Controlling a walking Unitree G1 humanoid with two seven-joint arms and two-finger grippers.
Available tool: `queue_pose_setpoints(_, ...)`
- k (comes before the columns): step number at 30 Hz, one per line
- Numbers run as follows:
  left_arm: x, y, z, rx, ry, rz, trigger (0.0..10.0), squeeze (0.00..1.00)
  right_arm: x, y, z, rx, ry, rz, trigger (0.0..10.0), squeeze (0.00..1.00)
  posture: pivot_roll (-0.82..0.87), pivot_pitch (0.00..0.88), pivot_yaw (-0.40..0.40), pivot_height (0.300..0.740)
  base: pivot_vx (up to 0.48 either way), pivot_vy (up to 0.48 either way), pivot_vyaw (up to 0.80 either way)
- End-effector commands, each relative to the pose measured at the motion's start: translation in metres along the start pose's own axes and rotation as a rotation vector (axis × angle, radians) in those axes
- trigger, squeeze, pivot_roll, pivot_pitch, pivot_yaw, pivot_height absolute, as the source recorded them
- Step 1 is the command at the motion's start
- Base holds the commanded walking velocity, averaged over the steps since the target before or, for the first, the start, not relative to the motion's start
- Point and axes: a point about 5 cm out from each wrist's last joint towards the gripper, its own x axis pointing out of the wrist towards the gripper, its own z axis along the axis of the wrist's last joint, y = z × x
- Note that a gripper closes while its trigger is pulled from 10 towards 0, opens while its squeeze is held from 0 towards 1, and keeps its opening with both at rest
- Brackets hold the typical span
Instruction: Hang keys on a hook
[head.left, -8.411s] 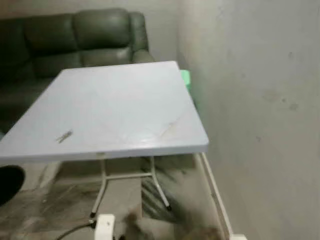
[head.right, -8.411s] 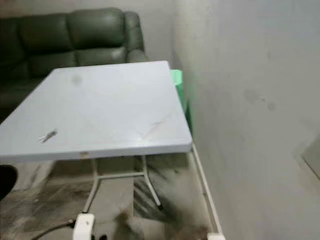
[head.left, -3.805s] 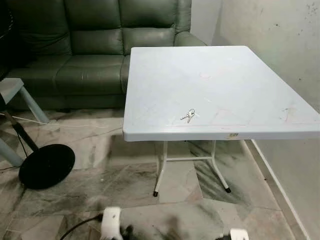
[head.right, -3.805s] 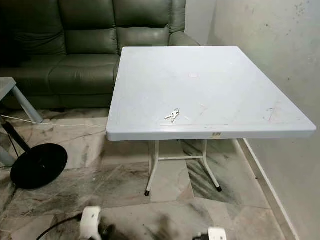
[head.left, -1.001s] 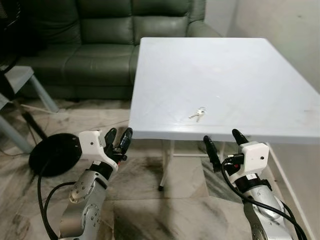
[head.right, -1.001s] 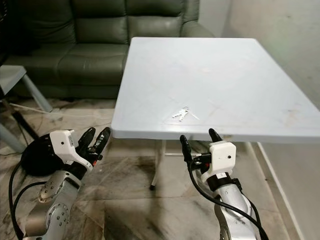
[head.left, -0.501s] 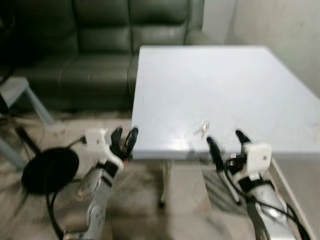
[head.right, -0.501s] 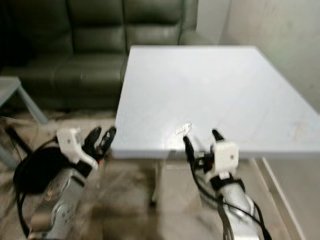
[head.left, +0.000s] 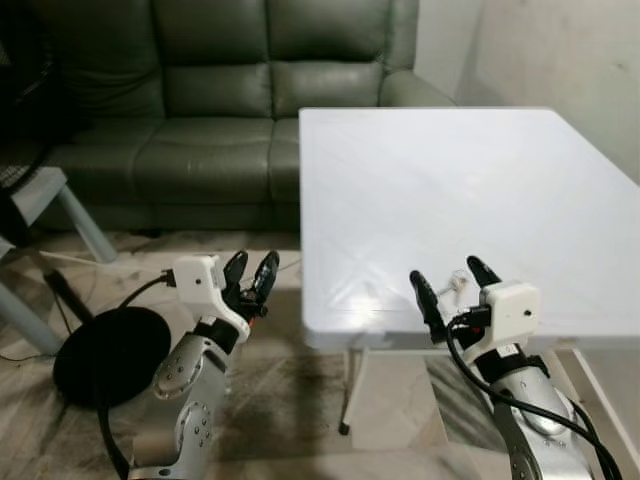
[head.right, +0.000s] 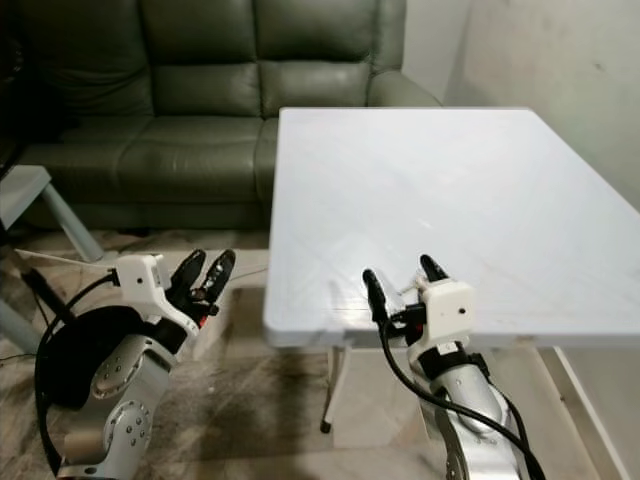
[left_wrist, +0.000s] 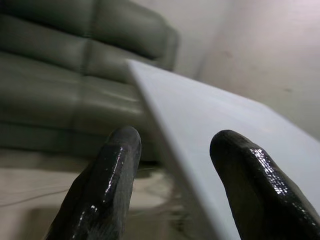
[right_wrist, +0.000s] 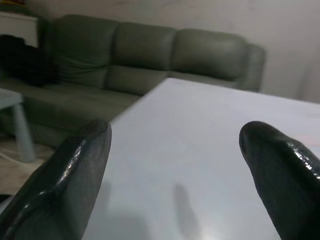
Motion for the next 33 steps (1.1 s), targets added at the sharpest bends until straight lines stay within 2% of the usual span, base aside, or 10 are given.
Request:
queue_pose_setpoints(1, -0.001, 0.002, -0.002, 0.009, 0.024, 0.023, 10.0, 0.00, -0.001, 0.000, 0.004, -0.001, -0.011, 0.007, 10.0, 0.00, 0.03, 0.104, -0.019, 0.740, 0.000, 0.000, 0.00)
queue_pose_setpoints(3, -0.001, 0.001, -0.003, -0.009, 0.025, 0.018, 10.0, 0.00, -0.001, 0.000, 0.004, -0.002, -0.009, 0.008, 10.0, 0.00, 0.03, 0.105, -0.020, 0.740, 0.000, 0.000, 0.00)
queue_pose_setpoints(4, -0.001, 0.000, -0.006, 0.029, 0.049, 0.017, 10.0, 0.00, -0.002, 0.000, 0.003, -0.002, -0.005, 0.009, 10.0, 0.00, 0.03, 0.109, -0.021, 0.740, 0.000, 0.000, 0.00)
queue_pose_setpoints(11, -0.001, -0.003, -0.005, 0.033, 0.039, 0.007, 10.0, 0.00, -0.003, -0.004, 0.001, -0.004, 0.010, -0.002, 10.0, 0.00, 0.03, 0.117, -0.021, 0.740, 0.000, 0.000, 0.00)
queue_pose_setpoints(17, 0.000, -0.006, -0.003, 0.063, 0.043, -0.022, 10.0, 0.00, -0.003, -0.015, 0.000, -0.025, 0.035, -0.082, 10.0, 0.00, 0.03, 0.134, -0.020, 0.740, 0.000, 0.000, 0.00)
queue_pose_setpoints(25, 0.001, -0.007, -0.003, 0.061, 0.043, -0.025, 10.0, 0.00, -0.004, -0.016, -0.005, -0.010, 0.080, -0.098, 10.0, 0.00, 0.03, 0.140, -0.019, 0.740, 0.000, 0.000, 0.00)
queue_pose_setpoints(33, 0.002, -0.009, -0.003, 0.070, 0.042, -0.037, 10.0, 0.00, -0.002, -0.016, -0.004, -0.006, 0.079, -0.102, 10.0, 0.00, 0.03, 0.139, -0.017, 0.740, 0.000, 0.000, -0.77)
